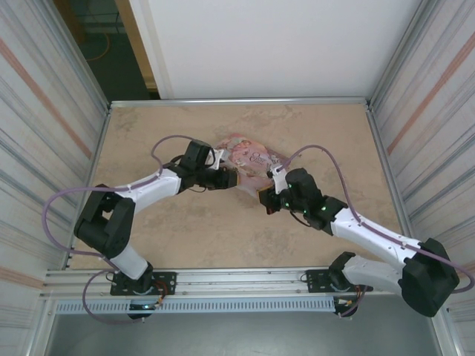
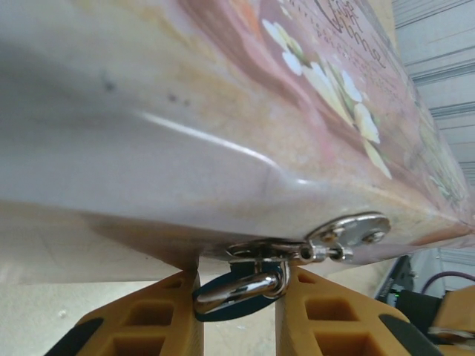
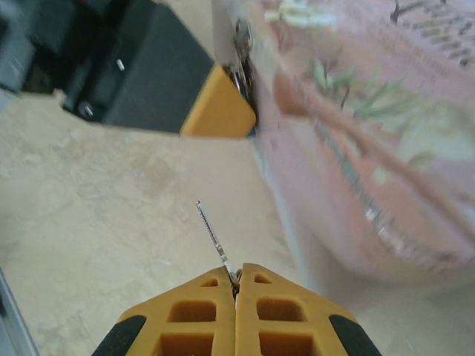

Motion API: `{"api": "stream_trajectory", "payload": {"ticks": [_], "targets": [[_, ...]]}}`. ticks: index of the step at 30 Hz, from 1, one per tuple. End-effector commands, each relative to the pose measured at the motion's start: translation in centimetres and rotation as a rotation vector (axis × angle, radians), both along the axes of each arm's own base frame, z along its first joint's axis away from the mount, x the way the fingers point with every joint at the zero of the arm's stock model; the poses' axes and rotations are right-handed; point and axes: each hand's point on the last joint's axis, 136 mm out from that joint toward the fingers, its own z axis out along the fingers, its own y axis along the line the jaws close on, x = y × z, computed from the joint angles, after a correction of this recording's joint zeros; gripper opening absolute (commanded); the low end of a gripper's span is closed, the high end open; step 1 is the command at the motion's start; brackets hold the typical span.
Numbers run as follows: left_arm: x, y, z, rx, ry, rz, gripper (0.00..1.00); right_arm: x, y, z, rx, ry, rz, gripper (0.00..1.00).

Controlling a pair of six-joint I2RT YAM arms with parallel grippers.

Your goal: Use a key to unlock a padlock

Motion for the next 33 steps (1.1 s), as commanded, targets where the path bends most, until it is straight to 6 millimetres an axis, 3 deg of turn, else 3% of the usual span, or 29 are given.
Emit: {"api": "stream_trajectory", "payload": {"ticks": [1,16,33], "targets": [[-0.2,-1.4,5.3,-0.127,-0.018,-0.019,0.08,-0.1,-0.5,-0.3,-0.064,-0.061,-0.024,0.0],[-0.1,-1.9,6.2,-0.189,0.027,0.014,0.07,0.7,2.5,-3.2,-0.082,-0.09,-0.038,0.0],[-0.1,-1.7,6.1,-0.192,0.025,0.033,0.07,2.9,3.2,-3.2,-0.038,-0.132,-0.083,0.0]]}}
